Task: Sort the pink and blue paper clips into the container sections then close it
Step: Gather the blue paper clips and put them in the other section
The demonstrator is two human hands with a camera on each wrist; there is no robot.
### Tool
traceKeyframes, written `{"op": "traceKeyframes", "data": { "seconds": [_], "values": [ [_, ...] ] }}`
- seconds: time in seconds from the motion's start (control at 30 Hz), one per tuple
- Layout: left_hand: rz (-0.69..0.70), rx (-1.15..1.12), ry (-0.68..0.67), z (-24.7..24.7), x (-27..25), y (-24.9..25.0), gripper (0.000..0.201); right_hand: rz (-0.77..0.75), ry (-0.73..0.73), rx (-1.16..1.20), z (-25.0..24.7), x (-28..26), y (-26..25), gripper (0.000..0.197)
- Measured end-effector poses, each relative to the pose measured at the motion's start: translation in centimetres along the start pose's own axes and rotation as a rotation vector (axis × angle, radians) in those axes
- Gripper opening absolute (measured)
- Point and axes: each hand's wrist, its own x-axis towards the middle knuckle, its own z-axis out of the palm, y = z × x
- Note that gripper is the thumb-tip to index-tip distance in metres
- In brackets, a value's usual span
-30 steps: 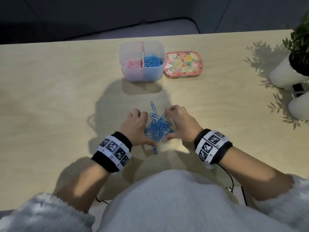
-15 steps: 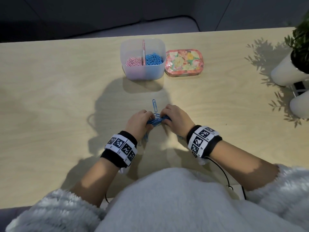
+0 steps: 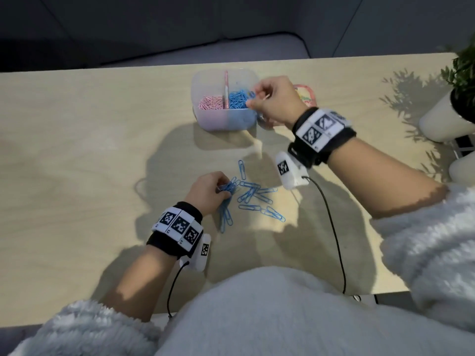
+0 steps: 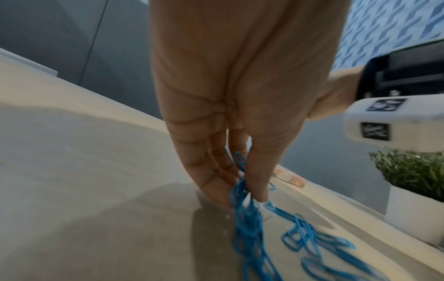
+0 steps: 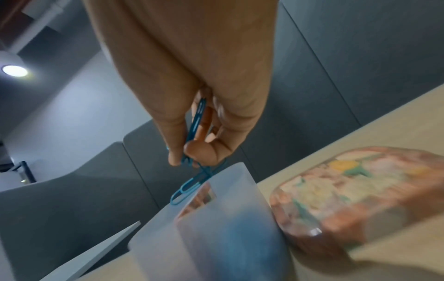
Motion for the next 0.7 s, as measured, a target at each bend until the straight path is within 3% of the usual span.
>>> {"op": "traceKeyframes", "data": {
  "seconds": [0.07, 0.2, 0.3, 0.43, 0.57, 0.7],
  "values": [
    [0.008, -0.037, 0.021, -0.5, 0.2, 0.1, 0.023, 0.02, 0.048, -0.018, 0.2, 2.5, -1.3, 0.032],
    [0.055, -0.095, 0.077, -2.1, 0.9, 1.0, 0.023, 0.064, 0.086, -0.152, 1.1, 5.4, -1.8, 0.012],
    [0.086, -0.085, 0.141, -4.0, 2.4, 2.3, 0.023, 0.087, 0.065, -0.282, 1.8, 6.1, -1.4, 0.022],
    [0.155, -0.086, 0.25, -7.0, 5.6, 5.0, 0.023, 0.043, 0.028, -0.355, 1.5, 5.2, -1.7, 0.02],
    [0.19, -0.098, 0.367, -8.3, 9.7, 8.0, 0.018, -0.071, 0.159, -0.254, -0.4, 2.9, -1.3, 0.028],
    [0.102, 0.004, 0.416, -8.5, 13.3, 10.2, 0.025, -0.144, 0.19, -0.286, -2.1, -1.5, 0.2, 0.023]
  ]
}}
